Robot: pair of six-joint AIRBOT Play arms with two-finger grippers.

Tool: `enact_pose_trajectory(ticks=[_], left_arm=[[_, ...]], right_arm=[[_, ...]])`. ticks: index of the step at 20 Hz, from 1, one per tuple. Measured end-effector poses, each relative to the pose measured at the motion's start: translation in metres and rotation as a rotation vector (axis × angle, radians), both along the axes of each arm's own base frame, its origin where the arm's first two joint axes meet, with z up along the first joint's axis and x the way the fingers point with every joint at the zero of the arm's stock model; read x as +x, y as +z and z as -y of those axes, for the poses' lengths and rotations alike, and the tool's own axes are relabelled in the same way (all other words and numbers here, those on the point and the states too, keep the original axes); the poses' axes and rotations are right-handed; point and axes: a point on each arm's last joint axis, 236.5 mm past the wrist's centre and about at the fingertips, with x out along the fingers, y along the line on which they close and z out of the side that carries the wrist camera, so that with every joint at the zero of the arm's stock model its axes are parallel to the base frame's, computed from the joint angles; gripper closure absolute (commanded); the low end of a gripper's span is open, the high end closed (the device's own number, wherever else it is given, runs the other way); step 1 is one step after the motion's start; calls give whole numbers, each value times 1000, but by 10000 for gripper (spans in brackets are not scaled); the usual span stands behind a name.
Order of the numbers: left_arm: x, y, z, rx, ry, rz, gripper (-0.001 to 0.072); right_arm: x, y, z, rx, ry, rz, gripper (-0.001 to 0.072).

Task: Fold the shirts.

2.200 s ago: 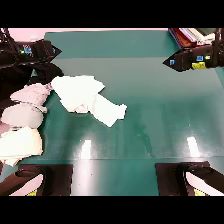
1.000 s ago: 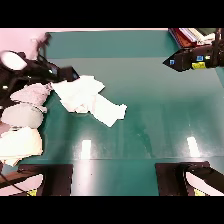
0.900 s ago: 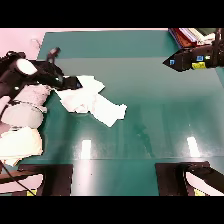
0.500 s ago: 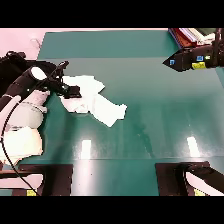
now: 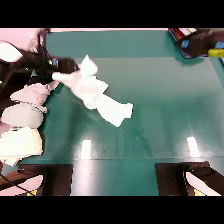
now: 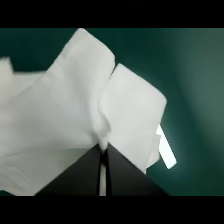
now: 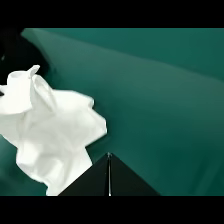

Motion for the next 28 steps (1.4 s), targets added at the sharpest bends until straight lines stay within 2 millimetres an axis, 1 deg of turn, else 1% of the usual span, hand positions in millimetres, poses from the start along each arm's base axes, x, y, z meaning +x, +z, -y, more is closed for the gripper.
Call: enact_pose_trajectory(ticks=[1, 2, 4, 6, 7, 8, 9, 10, 11, 12, 14, 15, 16, 17, 18, 19, 21, 23, 25, 27, 28], left_arm=[[-13, 32, 20, -18, -50, 73, 682], [-28, 58, 43, -41, -107, 133, 682], [-60, 92, 86, -78, -213, 232, 681], [-86, 108, 124, -100, -300, 296, 679], [-96, 110, 140, -106, -334, 311, 647], [-102, 108, 152, -103, -361, 320, 358], [-104, 108, 159, -106, -369, 330, 142], [-103, 107, 162, -104, -371, 332, 157], [-97, 106, 159, -103, -357, 329, 157], [-87, 105, 152, -101, -327, 325, 157], [-57, 100, 124, -90, -238, 297, 157], [-40, 92, 106, -78, -189, 267, 157], [-23, 80, 87, -64, -138, 225, 157], [-10, 62, 69, -44, -99, 171, 157], [0, 39, 53, -22, -66, 107, 157], [5, 15, 42, -5, -47, 40, 157], [9, -39, 27, 24, -16, -97, 157], [6, -93, 21, 19, 9, -231, 157], [-4, -137, 26, 11, 4, -346, 157], [-18, -169, 41, 20, -34, -420, 156], [-25, -180, 51, 28, -59, -443, 157]], right_arm=[[-2, 17, 1, 7, -4, 43, 698], [-4, 31, 1, 11, -4, 75, 698], [-7, 53, 1, 13, 0, 121, 698], [-8, 66, 0, 6, 11, 139, 698], [-8, 70, -1, 0, 18, 140, 698], [-8, 72, -2, -8, 26, 136, 698], [-8, 71, -3, -17, 35, 126, 698], [-8, 70, -4, -26, 44, 115, 698], [-7, 68, -5, -36, 53, 99, 698], [-7, 64, -6, -45, 61, 84, 698], [-7, 59, -7, -60, 74, 57, 698], [-8, 56, -8, -66, 79, 46, 698], [-8, 55, -8, -70, 82, 39, 698], [-8, 53, -8, -73, 85, 33, 697], [-8, 52, -8, -76, 88, 26, 698], [-9, 51, -8, -78, 89, 24, 698], [-9, 50, -8, -81, 92, 18, 698], [-9, 48, -8, -82, 94, 13, 698], [-9, 48, -9, -84, 96, 10, 698], [-9, 47, -9, -85, 96, 6, 698], [-10, 46, -9, -87, 99, 1, 698]])
